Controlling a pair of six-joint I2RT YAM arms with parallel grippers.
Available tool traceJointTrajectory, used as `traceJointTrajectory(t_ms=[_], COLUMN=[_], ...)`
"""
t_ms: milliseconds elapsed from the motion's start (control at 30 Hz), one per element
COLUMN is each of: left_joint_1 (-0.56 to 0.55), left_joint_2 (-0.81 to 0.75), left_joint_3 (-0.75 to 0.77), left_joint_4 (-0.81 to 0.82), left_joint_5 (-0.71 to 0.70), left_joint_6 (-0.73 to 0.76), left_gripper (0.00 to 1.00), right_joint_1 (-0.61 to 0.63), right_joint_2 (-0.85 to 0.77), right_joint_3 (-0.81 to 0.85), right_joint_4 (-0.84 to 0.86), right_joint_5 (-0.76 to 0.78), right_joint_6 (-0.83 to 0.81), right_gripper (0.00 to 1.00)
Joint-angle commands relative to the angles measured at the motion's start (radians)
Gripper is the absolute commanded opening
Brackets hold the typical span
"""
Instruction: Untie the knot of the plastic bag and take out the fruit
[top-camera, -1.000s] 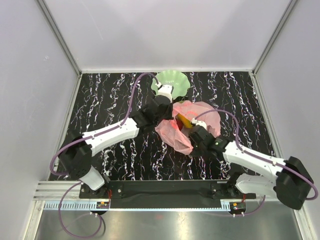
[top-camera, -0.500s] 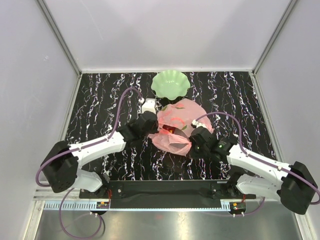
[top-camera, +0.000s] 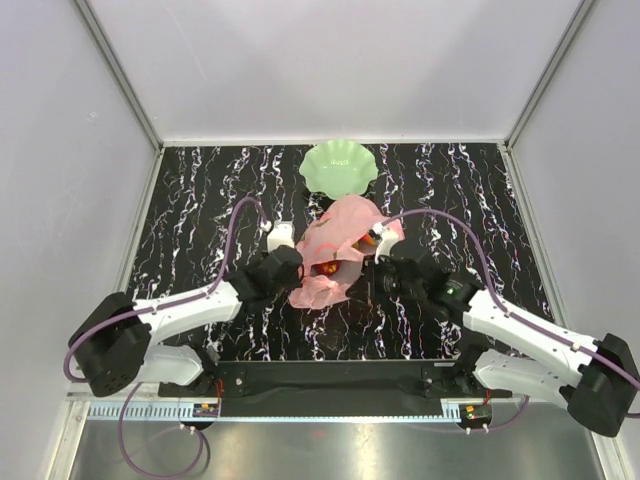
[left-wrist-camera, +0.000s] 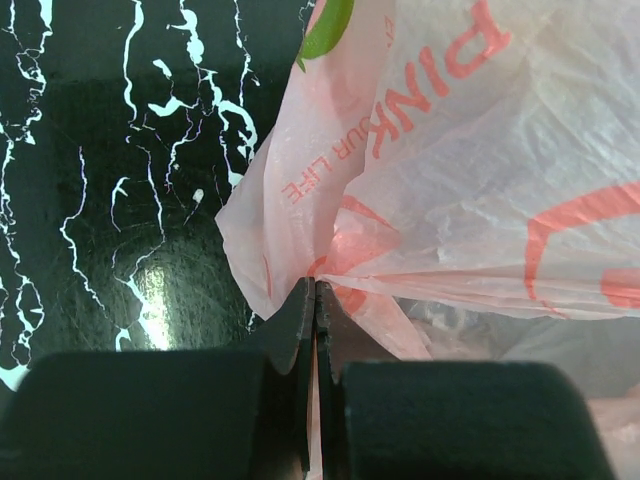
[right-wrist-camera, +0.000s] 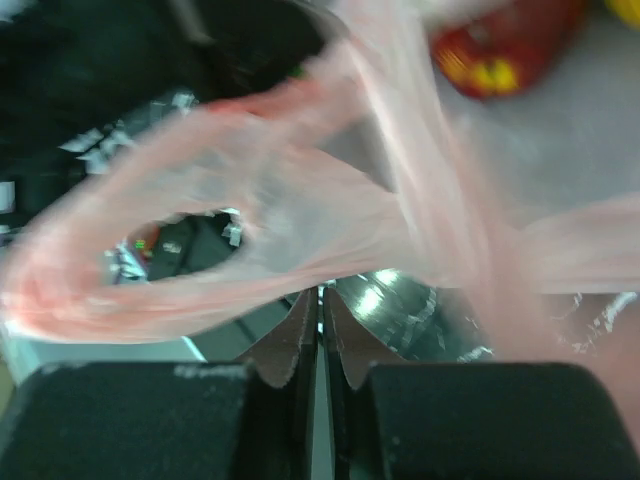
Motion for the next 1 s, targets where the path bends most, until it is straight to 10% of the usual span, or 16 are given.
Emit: traceJointTrajectory(t_ms=[0, 433, 667, 967], left_joint_1=[0.003, -0.052, -0.058, -0.058], left_joint_2=[-0.062, -0.173, -0.124, -0.112], left_joint_3=[-0.038, -0.027, 0.075, 0.128], left_joint_4=[0.076, 0.105, 0.051, 0.058], left_joint_5=[-0.013, 0.023, -0.027, -0.082], left_joint_6=[-0.027, -0.070, -0.061, -0.052], left_gripper=[0.00, 0.00, 0.00, 0.00], right_joint_1=[0.006, 0.004, 0.032, 0.193], right_joint_2=[-0.006, -0.066, 0.052, 0.132], right_joint_3=[0.120, 0.269, 0.255, 0.141], right_joint_4=[0.032, -0.135, -0.068, -0.071], right_joint_5=[-0.155, 0.013, -0.090, -0.041], right_joint_6=[-0.094, -0.099, -0.058, -0.004], right_gripper=[0.11, 0.52, 0.01, 0.00])
